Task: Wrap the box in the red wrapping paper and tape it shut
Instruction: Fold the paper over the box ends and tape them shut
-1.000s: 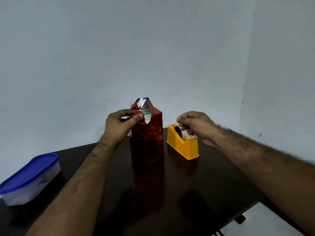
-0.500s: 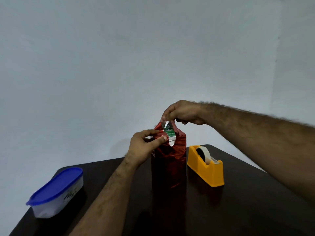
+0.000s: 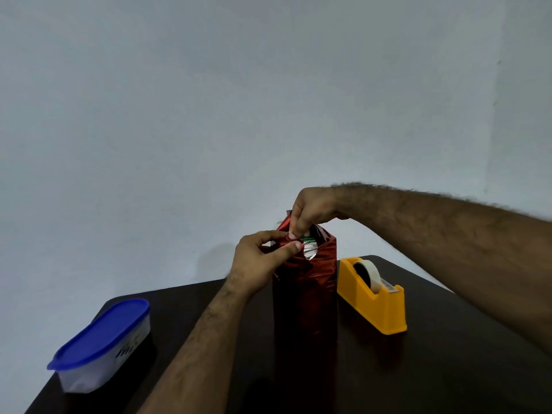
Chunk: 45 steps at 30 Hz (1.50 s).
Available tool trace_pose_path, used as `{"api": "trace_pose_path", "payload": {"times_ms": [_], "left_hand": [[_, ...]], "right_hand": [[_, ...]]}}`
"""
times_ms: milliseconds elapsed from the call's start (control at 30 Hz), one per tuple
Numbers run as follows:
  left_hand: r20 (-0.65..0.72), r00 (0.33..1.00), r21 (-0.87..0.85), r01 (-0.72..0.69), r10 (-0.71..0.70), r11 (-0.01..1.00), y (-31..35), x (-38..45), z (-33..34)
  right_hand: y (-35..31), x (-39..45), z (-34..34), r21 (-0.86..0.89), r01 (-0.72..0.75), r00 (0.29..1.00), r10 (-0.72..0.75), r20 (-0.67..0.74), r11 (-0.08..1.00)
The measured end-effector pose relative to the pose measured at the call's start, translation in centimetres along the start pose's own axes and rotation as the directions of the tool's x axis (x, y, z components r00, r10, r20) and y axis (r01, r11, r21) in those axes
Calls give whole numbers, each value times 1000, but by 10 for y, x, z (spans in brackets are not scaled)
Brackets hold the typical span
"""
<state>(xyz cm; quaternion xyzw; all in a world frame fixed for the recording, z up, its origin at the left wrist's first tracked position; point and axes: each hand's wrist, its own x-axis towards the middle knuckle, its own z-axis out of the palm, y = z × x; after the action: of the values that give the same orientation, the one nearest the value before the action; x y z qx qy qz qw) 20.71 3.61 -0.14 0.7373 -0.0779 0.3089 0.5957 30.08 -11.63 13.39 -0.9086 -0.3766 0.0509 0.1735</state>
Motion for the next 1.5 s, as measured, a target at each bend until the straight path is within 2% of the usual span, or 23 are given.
{"api": "trace_pose_path", "payload": {"times_ms": [100,200,300,433,567,667,800,967,1033,1100,1200,1300,1400,1500], "left_hand": [[17,1000,15,-16,16,1000,3,-1,0],[21,1000,24,-15,15,1000,3,-1,0],[1,1000,23,-7,7,1000,2,0,-2],[-10,1000,28,-1,1,1000,0,-1,-3],[-31,1000,4,-5,5,1000,2,-2,-3],[-26,1000,-9,-7,7,1000,3,-3,-2],[-25,1000,13,-10,10,1000,1,-2,-1],[-21,1000,-4,14,-14,1000,2,-3,-1],[-28,999,-12,26,-26,1000,4,-5,0],[-44,999,3,24,-23,1000,4,-4,-1],[-66,998,15,12,-11,1000,3,-2,-4],[-67,998,10,-9,9,1000,2,-3,-5],[-61,998,16,-11,12,1000,4,-1,-7],[-94,995,54,-28,33,998,12,4,-4]], "right_hand": [[-1,2,-7,-118,-103,994,105,9,988],[3,5,-9,-143,-229,970,238,49,963],[6,8,-4,-110,-341,935,349,69,934],[9,15,-1,48,-435,897,428,113,899],[5,15,-5,126,-358,934,355,42,925],[1,17,-1,207,-343,939,337,67,916],[-3,17,0,86,-341,940,340,26,936],[-8,11,1,40,-383,924,383,15,923],[-5,12,1,60,-347,934,351,-65,936],[2,12,4,164,-244,942,274,-193,956],[18,9,9,395,-15,885,196,-422,919],[38,-1,11,470,142,782,192,-593,871],[73,-17,14,515,175,705,258,-660,839],[109,-36,27,530,113,707,307,-638,841]]}}
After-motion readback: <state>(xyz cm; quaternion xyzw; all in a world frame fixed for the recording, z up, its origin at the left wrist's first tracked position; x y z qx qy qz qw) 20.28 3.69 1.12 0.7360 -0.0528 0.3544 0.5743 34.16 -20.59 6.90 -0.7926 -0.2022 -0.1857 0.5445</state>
